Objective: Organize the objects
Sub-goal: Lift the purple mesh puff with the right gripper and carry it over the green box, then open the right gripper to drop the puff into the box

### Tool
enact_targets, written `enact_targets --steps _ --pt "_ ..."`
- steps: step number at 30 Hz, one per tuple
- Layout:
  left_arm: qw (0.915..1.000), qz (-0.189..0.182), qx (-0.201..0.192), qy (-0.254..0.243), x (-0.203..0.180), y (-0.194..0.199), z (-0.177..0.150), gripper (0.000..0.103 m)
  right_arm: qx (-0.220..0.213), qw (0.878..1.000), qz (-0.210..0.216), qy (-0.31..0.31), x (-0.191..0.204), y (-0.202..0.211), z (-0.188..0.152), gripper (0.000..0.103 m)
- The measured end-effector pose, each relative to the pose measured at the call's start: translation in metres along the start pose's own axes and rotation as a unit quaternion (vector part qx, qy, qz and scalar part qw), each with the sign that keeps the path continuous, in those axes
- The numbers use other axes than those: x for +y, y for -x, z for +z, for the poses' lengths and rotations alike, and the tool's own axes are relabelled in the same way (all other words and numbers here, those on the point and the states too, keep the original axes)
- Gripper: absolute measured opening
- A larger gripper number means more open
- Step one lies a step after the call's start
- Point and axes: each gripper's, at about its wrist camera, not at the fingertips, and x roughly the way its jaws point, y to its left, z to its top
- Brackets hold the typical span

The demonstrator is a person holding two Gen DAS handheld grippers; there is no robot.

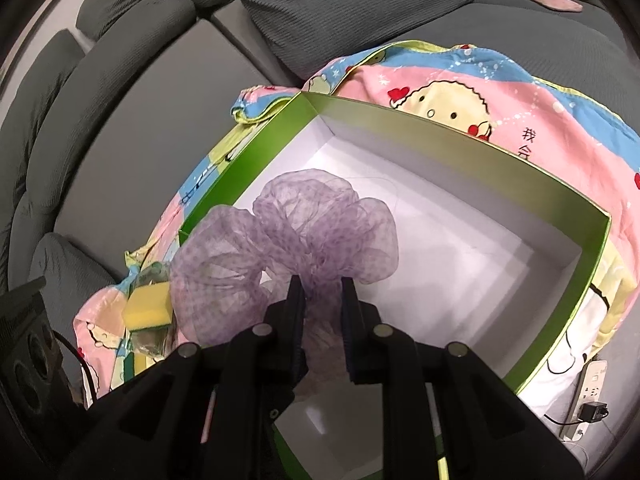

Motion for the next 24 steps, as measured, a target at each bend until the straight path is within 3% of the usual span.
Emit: enact_targets --steps 9,15,19,24 --pt "0.9996 0.024 0.002 0.014 0.017 0.011 -0.010 0.037 0.023 1.000 -0.003 0.017 0.017 -0.010 -0.007 0.027" --pt "0.9994 0.000 -0.006 0.035 0.021 0.021 -0.011 0.037 0.030 0.999 -0.010 0.011 0.018 -0.014 -0.008 0.033" --pt "0.9994 -0.004 -0.014 0.031 0.018 0.027 -0.011 0.037 0.019 1.000 -0.015 0.006 0.017 -0.010 -0.008 0.043" --pt "0.9985 -0.021 -0.007 0.051 0.022 0.023 -0.016 0.037 0.018 1.000 -0.023 0.005 0.017 -0.011 -0.008 0.044"
